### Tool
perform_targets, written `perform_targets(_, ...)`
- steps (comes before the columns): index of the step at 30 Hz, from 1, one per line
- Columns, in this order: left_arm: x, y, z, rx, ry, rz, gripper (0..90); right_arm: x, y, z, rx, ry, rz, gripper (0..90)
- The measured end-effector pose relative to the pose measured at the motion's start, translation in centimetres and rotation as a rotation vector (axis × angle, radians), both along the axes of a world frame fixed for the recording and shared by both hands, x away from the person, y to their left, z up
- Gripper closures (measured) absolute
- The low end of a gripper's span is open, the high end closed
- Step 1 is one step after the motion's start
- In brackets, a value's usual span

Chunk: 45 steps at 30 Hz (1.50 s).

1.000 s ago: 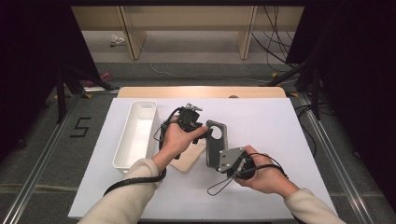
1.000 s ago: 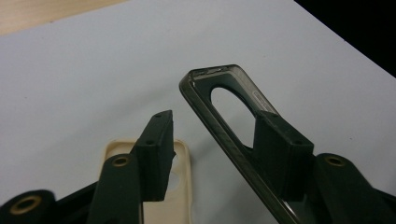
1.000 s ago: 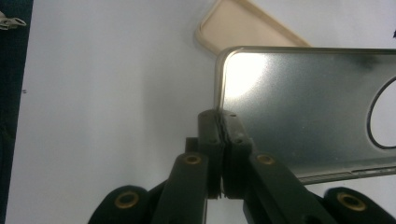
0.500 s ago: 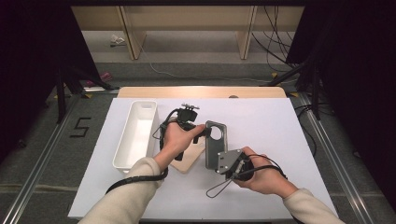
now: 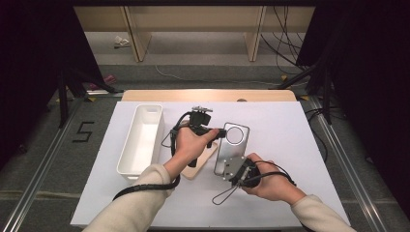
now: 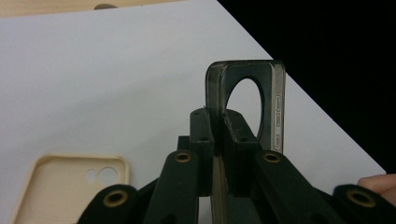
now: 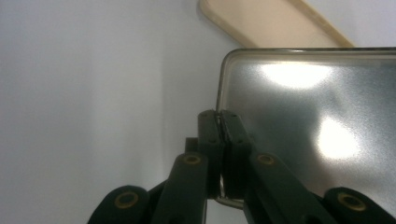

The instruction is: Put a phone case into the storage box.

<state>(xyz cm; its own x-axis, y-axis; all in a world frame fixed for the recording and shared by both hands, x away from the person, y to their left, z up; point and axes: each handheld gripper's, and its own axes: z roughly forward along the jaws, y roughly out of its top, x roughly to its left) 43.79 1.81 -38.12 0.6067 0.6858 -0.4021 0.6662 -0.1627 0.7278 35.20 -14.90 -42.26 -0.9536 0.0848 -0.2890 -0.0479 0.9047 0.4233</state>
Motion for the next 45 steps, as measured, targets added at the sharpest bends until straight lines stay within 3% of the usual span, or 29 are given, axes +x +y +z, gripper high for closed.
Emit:
perform_targets(6,-0.4,-0.1,0.3,0.005,-0.061,-0.016,83.8,0.3,-0.2,-0.2,0.001,-0.015,-0.019,83.9)
perform_targets(8,-0.4,0.1,0.4,0.008,-0.091,-0.016,83.8,0.3,-0.3,-0.3,0.024,-0.019,-0.048,70.7)
perform_targets(9,-0.4,0.1,0.4,0.008,-0.091,-0.016,83.7,0.3,-0.3,-0.3,0.024,-0.019,-0.048,70.7)
perform_targets(10,-0.3,0.2,0.4,0.009,-0.109,-0.014,83.7,0.4,-0.4,-0.4,0.047,-0.032,-0.067,59.9)
perform_targets(11,-0.3,0.2,0.4,0.013,-0.123,-0.012,83.7,0.5,-0.4,-0.4,0.071,-0.037,-0.085,55.1)
perform_targets(12,-0.3,0.5,0.5,0.016,-0.147,-0.012,83.7,0.6,-0.5,-0.3,0.087,-0.032,-0.098,50.5)
perform_targets(13,-0.3,0.5,0.5,0.016,-0.147,-0.012,83.7,0.6,-0.5,-0.3,0.087,-0.032,-0.098,50.5)
perform_targets(15,-0.4,0.7,0.5,0.018,-0.167,-0.006,83.7,0.8,-0.9,-0.1,0.129,-0.019,-0.131,41.1)
perform_targets(16,-0.4,1.0,0.6,0.013,-0.183,-0.005,83.6,0.9,-1.4,0.1,0.174,-0.002,-0.16,34.7)
perform_targets(18,-0.5,1.2,0.7,0.013,-0.192,0.001,83.6,1.0,-1.6,0.2,0.192,0.005,-0.176,31.6)
perform_targets(19,-0.5,1.6,0.8,0.012,-0.206,0.008,83.6,1.0,-2.2,0.3,0.231,0.008,-0.217,24.5)
perform_targets(21,-0.5,1.8,0.9,0.007,-0.21,0.015,83.6,1.0,-2.4,0.4,0.249,0.006,-0.238,22.1)
perform_targets(23,-0.5,2.3,1.0,0.011,-0.224,0.026,83.6,1.0,-3.3,0.8,0.33,0.019,-0.267,20.8)
perform_targets(24,-0.5,2.5,1.0,0.009,-0.226,0.031,83.6,1.0,-3.3,0.8,0.33,0.019,-0.267,20.8)
perform_targets(26,-0.5,3.0,1.1,0.007,-0.234,0.041,83.6,1.0,-4.0,1.2,0.386,0.02,-0.299,18.3)
perform_targets(45,-1.0,7.5,2.6,-0.003,-0.3,0.085,83.6,1.2,-6.2,0.9,0.442,-0.001,-0.374,17.0)
